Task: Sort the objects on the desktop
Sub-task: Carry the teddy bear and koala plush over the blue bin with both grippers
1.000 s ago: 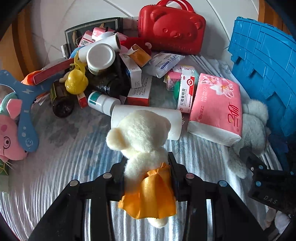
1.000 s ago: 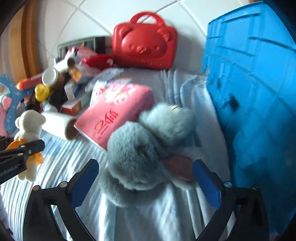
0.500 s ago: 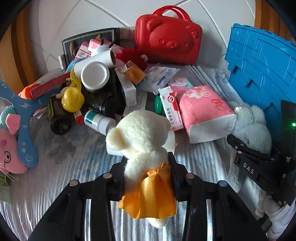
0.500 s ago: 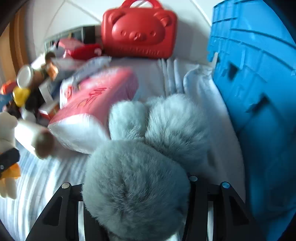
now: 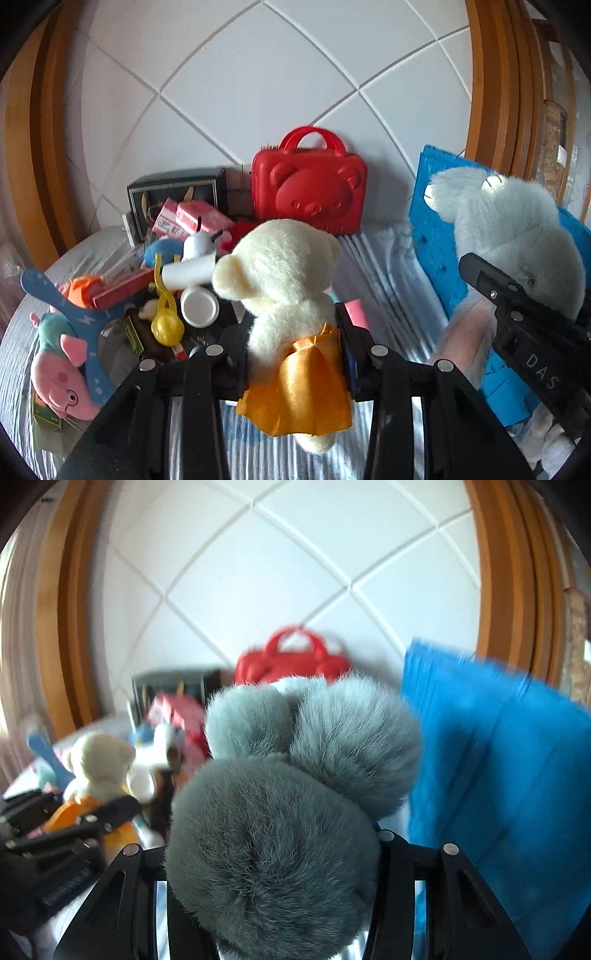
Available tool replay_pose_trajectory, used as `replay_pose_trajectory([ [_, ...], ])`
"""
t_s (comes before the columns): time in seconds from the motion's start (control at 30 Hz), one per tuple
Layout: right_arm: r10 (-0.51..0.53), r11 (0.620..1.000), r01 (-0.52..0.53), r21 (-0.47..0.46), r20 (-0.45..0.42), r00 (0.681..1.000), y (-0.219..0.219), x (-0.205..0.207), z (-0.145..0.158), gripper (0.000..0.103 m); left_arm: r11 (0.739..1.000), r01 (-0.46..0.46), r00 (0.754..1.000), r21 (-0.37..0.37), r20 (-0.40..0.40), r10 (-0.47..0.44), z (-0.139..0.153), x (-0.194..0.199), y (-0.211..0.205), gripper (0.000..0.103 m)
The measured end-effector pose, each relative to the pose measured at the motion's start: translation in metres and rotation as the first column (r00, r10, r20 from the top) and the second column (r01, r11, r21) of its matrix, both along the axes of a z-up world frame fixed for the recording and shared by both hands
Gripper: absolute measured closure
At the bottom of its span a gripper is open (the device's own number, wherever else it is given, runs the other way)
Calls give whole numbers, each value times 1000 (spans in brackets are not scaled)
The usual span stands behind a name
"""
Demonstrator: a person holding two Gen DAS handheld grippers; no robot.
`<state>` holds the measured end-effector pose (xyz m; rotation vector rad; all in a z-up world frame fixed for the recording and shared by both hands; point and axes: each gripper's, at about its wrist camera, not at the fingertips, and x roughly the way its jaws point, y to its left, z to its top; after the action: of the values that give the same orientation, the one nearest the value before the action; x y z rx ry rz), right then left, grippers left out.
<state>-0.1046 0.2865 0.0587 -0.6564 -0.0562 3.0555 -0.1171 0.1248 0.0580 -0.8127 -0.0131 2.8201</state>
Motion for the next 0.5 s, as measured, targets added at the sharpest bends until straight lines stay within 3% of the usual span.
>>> replay_pose_trajectory([
  [0.3,-127,992,127,-11,-183,975,49,60,114,56,987,157,971,46,-188,-146,96,25,64,66],
  [0.5,-254,963,268,34,-231,939,108,103,154,55,957,285,931,51,-253,-264,139,45,141,66],
])
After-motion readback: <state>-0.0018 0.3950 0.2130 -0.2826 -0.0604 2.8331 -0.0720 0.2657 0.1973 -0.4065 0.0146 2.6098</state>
